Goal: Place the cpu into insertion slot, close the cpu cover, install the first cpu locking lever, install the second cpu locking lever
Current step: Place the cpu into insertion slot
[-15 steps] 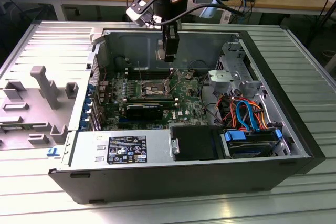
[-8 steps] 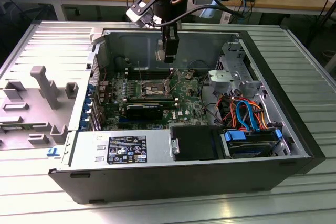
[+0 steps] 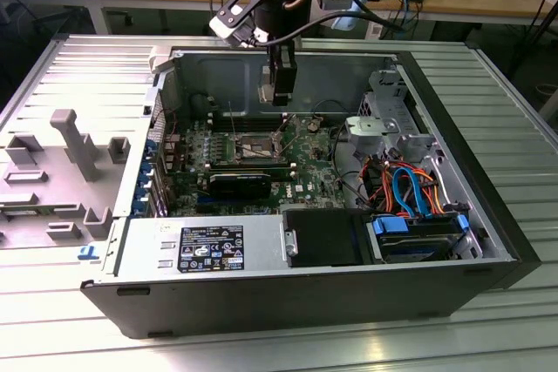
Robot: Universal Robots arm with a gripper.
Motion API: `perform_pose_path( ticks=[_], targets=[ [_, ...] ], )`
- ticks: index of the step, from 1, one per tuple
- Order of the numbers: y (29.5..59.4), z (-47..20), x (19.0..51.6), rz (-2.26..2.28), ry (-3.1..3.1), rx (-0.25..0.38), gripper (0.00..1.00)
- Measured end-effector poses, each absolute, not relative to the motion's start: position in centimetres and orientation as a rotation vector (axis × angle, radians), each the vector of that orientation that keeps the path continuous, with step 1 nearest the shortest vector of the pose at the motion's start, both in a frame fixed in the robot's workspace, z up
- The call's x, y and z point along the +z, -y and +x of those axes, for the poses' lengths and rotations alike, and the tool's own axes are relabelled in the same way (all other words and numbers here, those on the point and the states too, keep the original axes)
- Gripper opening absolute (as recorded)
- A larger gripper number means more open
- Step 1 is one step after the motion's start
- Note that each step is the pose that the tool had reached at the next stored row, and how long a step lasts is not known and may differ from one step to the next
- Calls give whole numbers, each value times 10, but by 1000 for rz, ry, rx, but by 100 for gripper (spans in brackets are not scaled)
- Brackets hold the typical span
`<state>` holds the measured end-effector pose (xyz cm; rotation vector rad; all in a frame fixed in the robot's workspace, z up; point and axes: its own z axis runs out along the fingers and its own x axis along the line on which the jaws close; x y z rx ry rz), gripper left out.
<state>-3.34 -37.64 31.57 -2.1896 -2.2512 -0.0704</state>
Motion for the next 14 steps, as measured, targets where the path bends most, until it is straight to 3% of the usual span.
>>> perform_pose_path(
  ticks=[14],
  targets=[
    [380,-49,292,-2186,2249,-97,54]
  ],
)
